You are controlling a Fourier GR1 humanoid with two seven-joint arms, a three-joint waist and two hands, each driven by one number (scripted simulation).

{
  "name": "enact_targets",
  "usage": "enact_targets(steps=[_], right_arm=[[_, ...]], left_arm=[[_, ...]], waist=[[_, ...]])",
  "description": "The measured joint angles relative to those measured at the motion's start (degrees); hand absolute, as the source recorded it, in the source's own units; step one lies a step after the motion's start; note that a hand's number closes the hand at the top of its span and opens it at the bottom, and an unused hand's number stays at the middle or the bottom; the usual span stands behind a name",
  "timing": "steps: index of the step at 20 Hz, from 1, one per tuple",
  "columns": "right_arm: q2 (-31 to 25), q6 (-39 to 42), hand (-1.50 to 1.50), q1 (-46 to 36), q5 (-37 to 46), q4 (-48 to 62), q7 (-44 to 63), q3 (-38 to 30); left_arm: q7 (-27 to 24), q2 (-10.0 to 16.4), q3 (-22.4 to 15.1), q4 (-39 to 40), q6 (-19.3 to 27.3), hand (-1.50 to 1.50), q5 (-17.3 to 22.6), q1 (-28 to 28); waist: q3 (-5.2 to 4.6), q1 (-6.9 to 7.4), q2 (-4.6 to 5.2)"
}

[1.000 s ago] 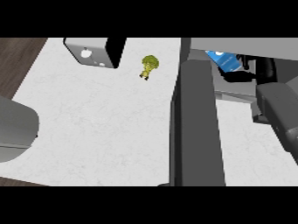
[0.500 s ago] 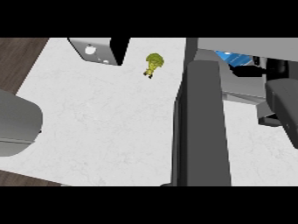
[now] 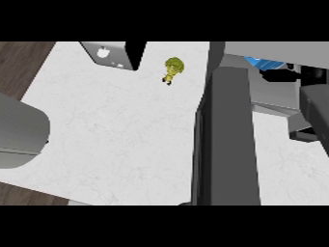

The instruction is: Pick up the milk, place it into the microwave and close the microwave

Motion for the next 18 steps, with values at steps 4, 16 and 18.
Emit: enact_targets(steps=[4,16,18], right_arm=[[-0.87,0.36,1.50,-0.20,0.04,0.10,-0.01,-0.13],[1.72,3.03,-1.50,-2.50,-0.86,-0.03,-0.56,-1.10],[3.00,3.85,-1.50,-3.56,0.16,0.67,0.66,-0.05]], left_arm=[[0.12,0.39,0.04,0.28,-0.11,-1.50,-0.90,-0.49],[0.14,1.49,-0.03,2.15,-0.43,-1.50,-3.01,-2.69],[0.15,1.60,-0.21,2.39,-0.44,-1.50,-3.41,-3.18]], waist=[[0.02,0.26,0.22],[0.01,1.15,0.18],[-0.14,1.45,-0.03]])
